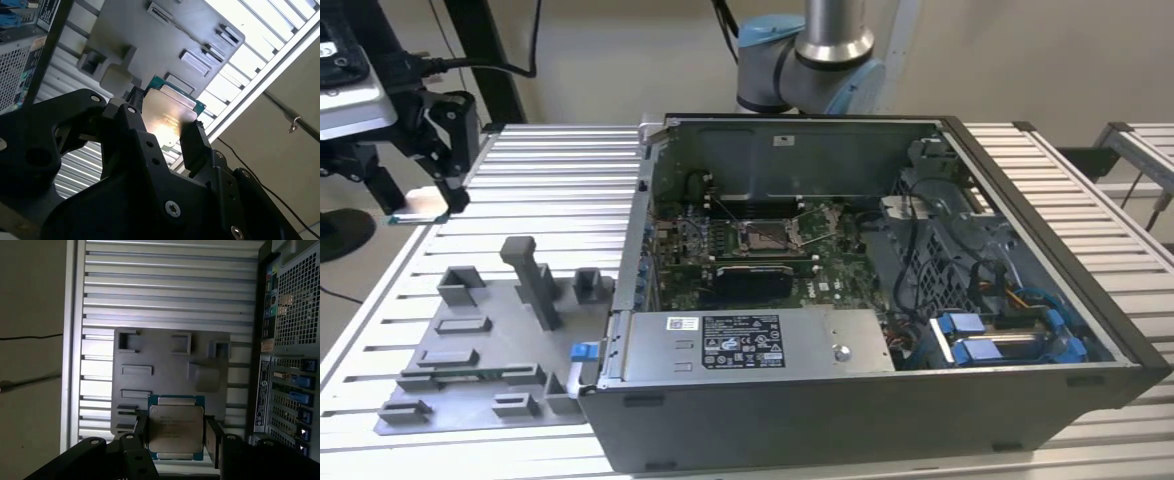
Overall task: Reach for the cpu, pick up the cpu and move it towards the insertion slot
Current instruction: 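Pick up the cpu and move it towards the insertion slot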
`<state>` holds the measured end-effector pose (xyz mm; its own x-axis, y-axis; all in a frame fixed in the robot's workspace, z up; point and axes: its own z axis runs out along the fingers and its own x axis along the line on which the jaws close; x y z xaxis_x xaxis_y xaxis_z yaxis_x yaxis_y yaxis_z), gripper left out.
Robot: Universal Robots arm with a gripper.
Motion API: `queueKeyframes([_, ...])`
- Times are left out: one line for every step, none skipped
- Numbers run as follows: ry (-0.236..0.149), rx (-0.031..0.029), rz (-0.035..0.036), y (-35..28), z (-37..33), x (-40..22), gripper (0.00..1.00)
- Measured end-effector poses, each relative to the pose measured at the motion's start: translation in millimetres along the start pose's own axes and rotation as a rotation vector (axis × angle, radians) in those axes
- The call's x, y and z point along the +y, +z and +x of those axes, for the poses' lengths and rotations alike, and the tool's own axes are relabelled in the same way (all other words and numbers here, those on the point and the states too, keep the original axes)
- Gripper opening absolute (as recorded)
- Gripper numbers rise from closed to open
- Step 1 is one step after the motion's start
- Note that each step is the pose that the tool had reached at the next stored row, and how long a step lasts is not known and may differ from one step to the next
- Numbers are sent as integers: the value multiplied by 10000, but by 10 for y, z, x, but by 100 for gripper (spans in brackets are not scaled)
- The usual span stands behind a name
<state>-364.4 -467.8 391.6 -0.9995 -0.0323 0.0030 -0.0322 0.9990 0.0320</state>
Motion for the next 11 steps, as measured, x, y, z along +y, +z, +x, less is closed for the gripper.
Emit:
queueKeyframes([0, 0, 0, 0, -7, 0, 0])
queueKeyframes([0, 1, 0, 0, -15, 0, 0])
queueKeyframes([-1, 1, 0, 0, -22, -1, 0])
queueKeyframes([0, 1, 0, 0, -29, -1, 0])
queueKeyframes([0, 1, 0, 0, -35, -1, 0])
queueKeyframes([0, 1, 0, 0, -47, -1, 0])
queueKeyframes([0, 2, 0, 0, -62, -2, 0])
queueKeyframes([0, 2, 0, 0, -74, -2, 0])
queueKeyframes([0, 4, 0, -1, -84, -3, 0])
queueKeyframes([0, 3, 0, 0, -95, -3, 0])
queueKeyframes([0, 4, 0, 0, -105, -3, 0])
